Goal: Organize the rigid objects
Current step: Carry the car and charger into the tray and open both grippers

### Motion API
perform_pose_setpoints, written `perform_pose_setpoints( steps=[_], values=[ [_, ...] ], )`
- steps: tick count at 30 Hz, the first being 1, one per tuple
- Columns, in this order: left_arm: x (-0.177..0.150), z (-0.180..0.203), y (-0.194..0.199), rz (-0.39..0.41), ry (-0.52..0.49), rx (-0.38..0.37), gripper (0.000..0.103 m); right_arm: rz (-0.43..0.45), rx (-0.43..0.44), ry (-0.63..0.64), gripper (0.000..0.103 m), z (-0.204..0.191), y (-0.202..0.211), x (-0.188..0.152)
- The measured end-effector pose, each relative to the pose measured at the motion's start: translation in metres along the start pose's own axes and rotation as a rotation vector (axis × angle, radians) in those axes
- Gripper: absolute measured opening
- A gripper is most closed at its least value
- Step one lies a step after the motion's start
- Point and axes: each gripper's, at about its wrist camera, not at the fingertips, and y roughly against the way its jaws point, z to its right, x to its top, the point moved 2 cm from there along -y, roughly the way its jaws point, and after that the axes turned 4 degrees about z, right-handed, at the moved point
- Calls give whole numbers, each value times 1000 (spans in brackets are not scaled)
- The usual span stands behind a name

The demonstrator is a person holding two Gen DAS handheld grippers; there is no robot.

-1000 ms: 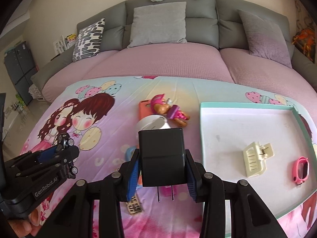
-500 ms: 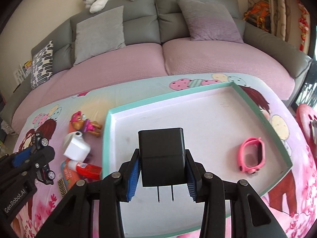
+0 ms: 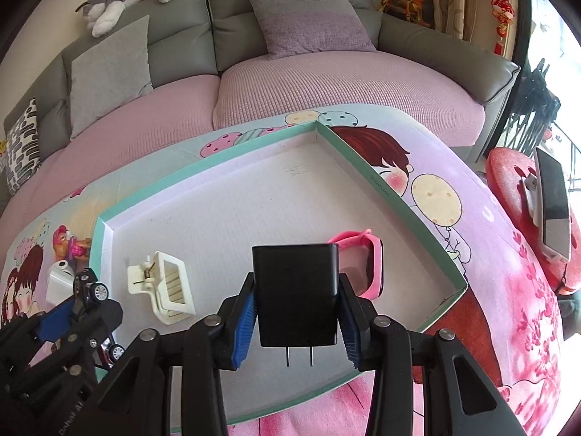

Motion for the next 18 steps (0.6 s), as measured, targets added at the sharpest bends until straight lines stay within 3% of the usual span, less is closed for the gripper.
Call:
perform_pose_setpoints(
  steps=[12,18],
  values=[
    [-10,5,-19,-61,10,12,36,-42,29,41,44,-10,-9,-6],
    [-8,2,-13,-54,14,21,48,-16,36,37,46,-9,0,-1]
  ],
)
